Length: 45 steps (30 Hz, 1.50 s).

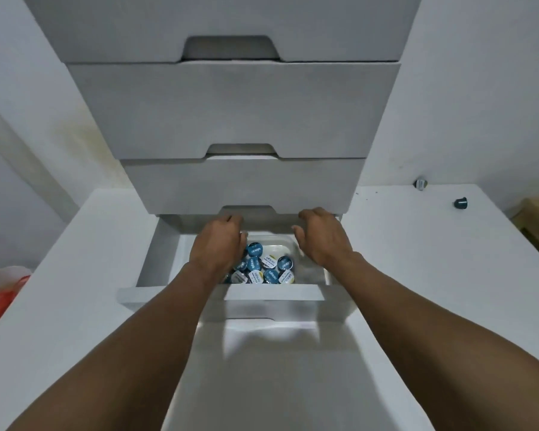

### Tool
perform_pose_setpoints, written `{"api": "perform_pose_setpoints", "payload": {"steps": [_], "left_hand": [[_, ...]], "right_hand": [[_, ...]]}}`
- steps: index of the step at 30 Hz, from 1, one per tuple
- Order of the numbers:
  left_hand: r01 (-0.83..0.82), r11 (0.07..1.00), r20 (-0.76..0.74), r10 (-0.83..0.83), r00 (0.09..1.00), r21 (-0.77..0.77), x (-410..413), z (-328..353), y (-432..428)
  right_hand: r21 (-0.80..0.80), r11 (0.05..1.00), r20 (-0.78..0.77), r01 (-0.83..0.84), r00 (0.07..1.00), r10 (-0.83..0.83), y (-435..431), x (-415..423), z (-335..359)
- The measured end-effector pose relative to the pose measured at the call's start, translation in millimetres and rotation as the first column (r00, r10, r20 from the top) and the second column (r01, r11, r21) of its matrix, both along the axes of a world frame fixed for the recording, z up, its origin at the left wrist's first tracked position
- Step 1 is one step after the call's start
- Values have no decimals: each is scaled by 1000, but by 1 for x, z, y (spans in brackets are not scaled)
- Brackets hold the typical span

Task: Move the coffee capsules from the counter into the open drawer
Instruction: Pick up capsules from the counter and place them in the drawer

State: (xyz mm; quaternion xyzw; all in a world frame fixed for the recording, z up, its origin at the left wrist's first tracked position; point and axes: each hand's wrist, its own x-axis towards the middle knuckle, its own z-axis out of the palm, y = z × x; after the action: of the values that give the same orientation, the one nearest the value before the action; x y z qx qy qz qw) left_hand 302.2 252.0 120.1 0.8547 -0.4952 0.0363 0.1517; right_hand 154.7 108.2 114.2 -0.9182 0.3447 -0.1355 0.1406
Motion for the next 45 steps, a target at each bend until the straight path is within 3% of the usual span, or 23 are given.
{"api": "perform_pose_setpoints", "payload": {"steps": [6,21,28,36,45], "left_hand": [[90,986,125,-73,989,-140,-44,58,16],[294,946,239,-257,936,-134,-204,111,18],[313,942,241,-278,930,-123,-286,111,-64],[289,948,152,-268,951,-133,-372,86,-178],[253,966,113,-245,963,-59,-373,60,-271]], "right_hand": [[-79,992,78,95,993,-89,23,-65,52],[-128,943,114,308,949,-295,61,-248,106],[-119,934,131,338,937,-323,-9,-330,104],[-105,948,36,301,954,-299,-121,-408,93],[-58,969,21,239,971,-238,-224,-406,69]]}}
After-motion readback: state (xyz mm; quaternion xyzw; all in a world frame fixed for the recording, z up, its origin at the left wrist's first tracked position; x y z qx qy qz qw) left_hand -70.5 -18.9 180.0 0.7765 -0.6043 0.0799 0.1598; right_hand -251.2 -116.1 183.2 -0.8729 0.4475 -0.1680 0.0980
